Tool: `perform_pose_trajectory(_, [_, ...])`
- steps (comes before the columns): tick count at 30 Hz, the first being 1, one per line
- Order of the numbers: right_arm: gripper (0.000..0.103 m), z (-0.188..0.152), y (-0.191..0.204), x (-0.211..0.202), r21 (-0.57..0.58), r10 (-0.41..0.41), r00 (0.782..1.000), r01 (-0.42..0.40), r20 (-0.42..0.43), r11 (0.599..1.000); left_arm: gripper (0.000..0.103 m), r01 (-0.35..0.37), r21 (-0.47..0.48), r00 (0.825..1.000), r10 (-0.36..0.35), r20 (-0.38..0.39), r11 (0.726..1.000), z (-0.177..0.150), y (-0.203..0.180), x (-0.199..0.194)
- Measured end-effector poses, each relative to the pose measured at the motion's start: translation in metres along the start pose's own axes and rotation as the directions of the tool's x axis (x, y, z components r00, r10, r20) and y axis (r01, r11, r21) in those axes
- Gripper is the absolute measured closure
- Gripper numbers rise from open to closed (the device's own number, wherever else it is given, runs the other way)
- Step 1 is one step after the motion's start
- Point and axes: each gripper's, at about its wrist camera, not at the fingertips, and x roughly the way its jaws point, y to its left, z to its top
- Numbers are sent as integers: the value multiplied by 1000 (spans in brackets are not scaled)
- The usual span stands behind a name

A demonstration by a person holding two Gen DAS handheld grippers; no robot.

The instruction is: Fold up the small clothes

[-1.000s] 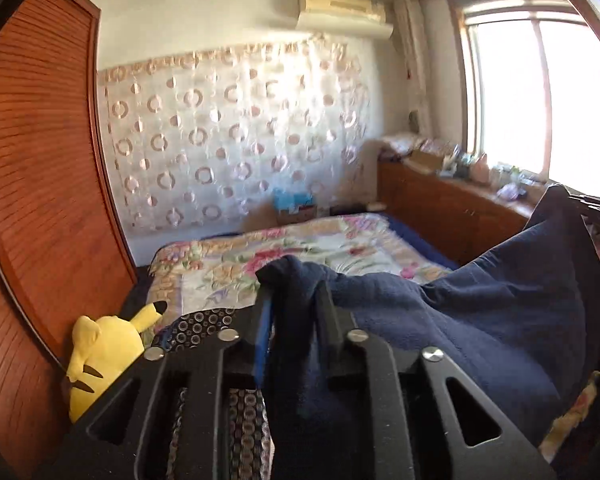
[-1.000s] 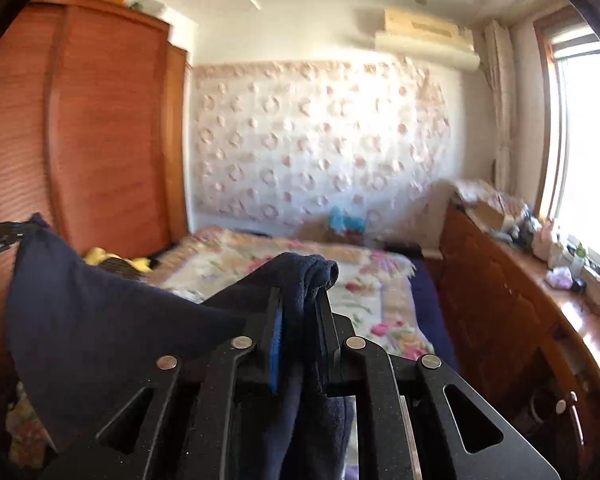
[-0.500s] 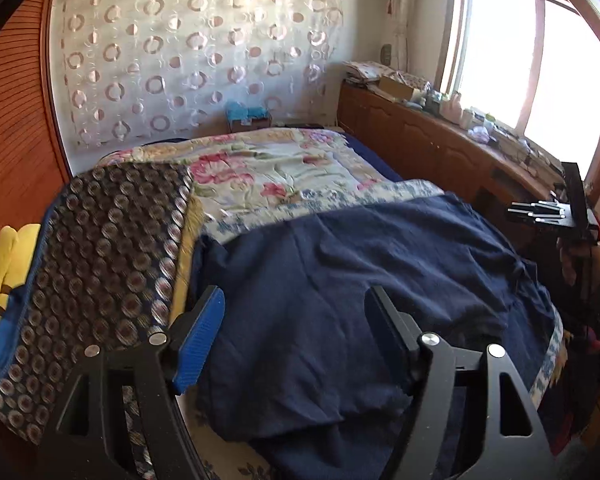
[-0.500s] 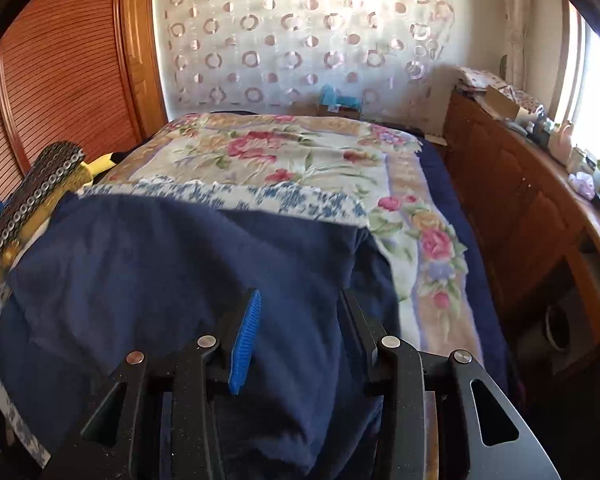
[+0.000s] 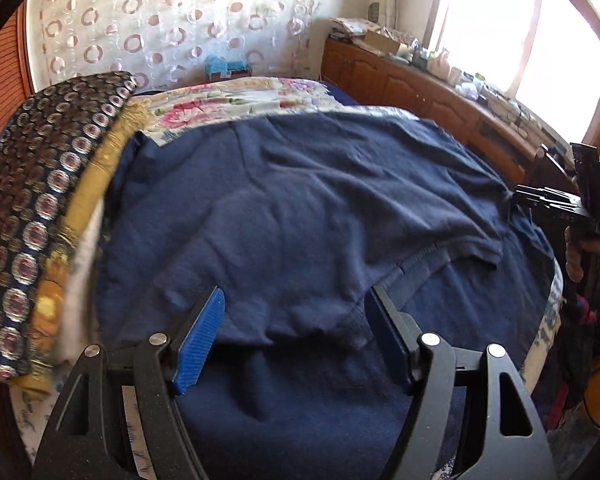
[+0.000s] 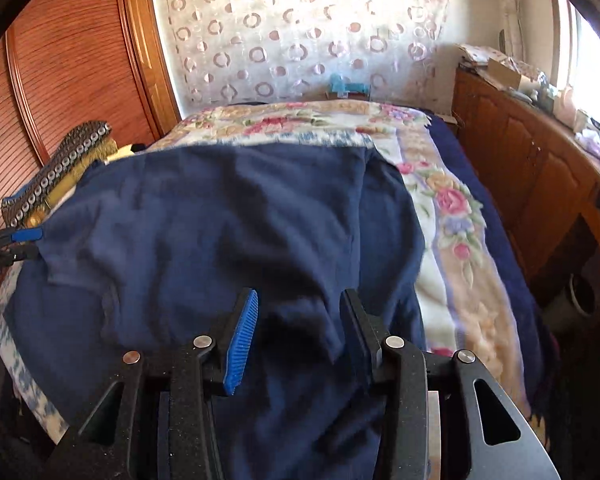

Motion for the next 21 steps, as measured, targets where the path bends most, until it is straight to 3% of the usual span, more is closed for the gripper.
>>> perform_pose_trajectory(8, [59,-26,-4,-14,26,-15,1000,15,20,1000,30,-13,5,999,13,-49,1000,-11,-6,22])
perform_pose_trajectory(11, [59,-29,-14,-28,61,-8,999,6,35,998,29,-32,36,999,33,-34,999,-15,-10,23])
perform_pose_trajectory(17, [59,-38,-18,-35,57,-57,998,55,31,997,18,-92,126,995,96,-28,988,-19,-25,28])
perform_pose_trajectory(21, [59,-48,-27,-30,100,-67,998,65,14,993,13,-77,119,996,82,-37,990,-19,-24,29])
